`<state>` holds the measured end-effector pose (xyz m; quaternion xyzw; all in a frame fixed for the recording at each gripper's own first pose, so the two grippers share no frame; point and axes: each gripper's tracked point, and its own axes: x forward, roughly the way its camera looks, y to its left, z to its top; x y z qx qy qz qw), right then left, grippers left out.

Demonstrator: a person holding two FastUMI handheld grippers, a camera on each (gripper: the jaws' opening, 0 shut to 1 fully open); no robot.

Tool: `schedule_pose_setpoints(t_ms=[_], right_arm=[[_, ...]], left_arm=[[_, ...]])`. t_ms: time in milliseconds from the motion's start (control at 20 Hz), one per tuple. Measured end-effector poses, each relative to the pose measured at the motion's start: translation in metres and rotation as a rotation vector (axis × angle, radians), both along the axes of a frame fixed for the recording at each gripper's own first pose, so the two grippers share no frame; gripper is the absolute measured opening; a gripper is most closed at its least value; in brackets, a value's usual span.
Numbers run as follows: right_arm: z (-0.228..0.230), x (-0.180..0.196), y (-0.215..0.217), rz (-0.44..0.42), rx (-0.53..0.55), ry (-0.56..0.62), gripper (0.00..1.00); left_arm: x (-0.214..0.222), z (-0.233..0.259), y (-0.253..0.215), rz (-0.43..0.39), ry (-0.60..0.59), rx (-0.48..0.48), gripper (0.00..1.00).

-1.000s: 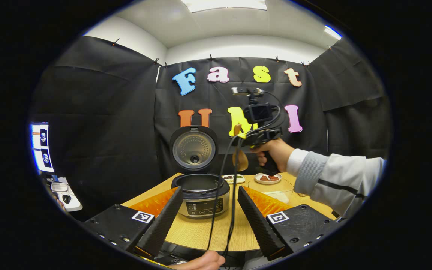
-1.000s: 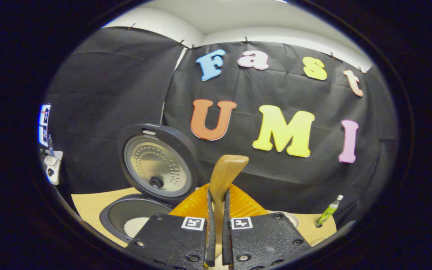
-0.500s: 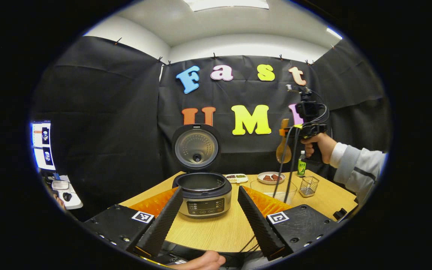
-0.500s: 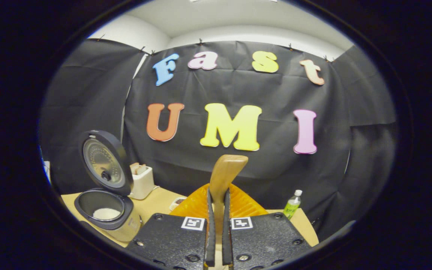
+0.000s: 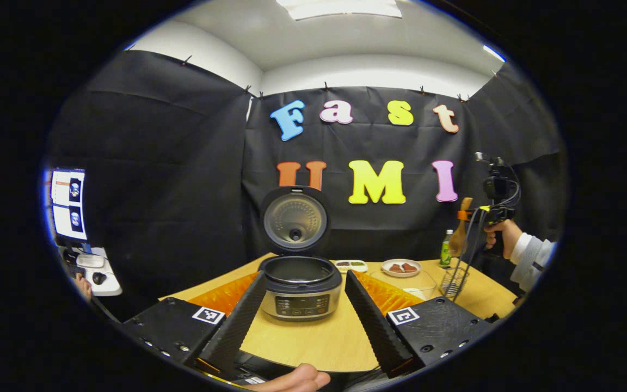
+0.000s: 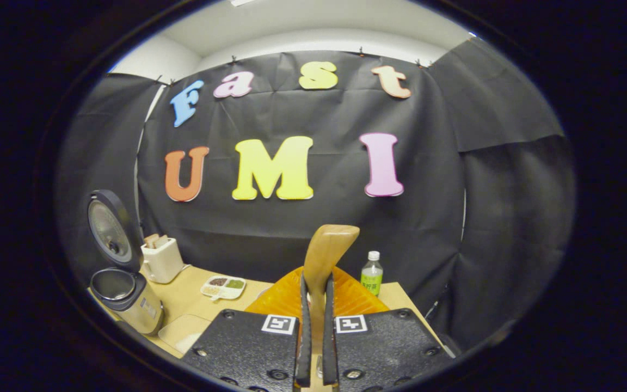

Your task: Close the left gripper, press the button to open the rice cooker; take a wooden spoon from the chopstick holder with the right hand, scoop a spoonful of rice and pour it into the rice cooker, then put the wooden spoon back into the chopstick holder.

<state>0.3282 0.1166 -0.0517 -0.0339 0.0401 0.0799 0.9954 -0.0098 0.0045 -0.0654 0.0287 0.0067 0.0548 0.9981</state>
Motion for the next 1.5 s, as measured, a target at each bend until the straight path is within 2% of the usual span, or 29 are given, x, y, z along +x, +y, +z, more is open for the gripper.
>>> schedule_pose_setpoints(t_ms=[100,300,500,750,850,1000,1100,1250,1300,1450,1500], right_arm=[[-0.014,0.001,-0.018,-0.035,0.027,-0.004,0.14],[-0.043,0.005,-0.046,-0.056,0.077,0.008,0.15],[-0.058,0.004,-0.047,-0.012,0.154,0.018,0.16],[-0.074,0.012,-0.040,0.037,0.152,0.070,0.20],[-0.064,0.015,-0.041,0.041,0.138,0.047,0.29],[-0.039,0.013,-0.046,0.015,0.106,-0.024,0.74],[-0.029,0.003,-0.041,0.029,0.091,-0.043,0.83],[-0.017,-0.011,-0.045,0.001,0.079,-0.046,0.86],[-0.016,-0.021,-0.043,0.004,0.088,-0.036,1.00],[-0.012,-0.046,-0.043,-0.006,0.115,-0.027,1.00],[-0.010,-0.056,-0.045,-0.011,0.119,-0.034,0.96]], left_arm=[[0.005,-0.004,0.002,0.019,0.008,0.019,0.94],[0.013,-0.016,-0.008,-0.003,0.045,0.019,0.94],[0.021,-0.020,-0.021,-0.018,0.053,0.014,0.94],[0.028,-0.027,-0.037,-0.030,0.062,0.020,0.94],[0.033,-0.027,-0.035,-0.018,0.059,0.017,0.94],[0.043,-0.025,-0.037,-0.009,0.069,-0.010,0.94],[0.049,-0.010,-0.039,-0.014,0.048,-0.027,0.94],[0.072,0.009,-0.049,-0.061,0.034,-0.049,0.94],[0.079,0.012,-0.051,-0.058,0.042,-0.046,0.94],[0.102,0.033,-0.056,-0.061,0.035,-0.016,0.94],[0.110,0.038,-0.055,-0.059,0.038,-0.020,0.94]])
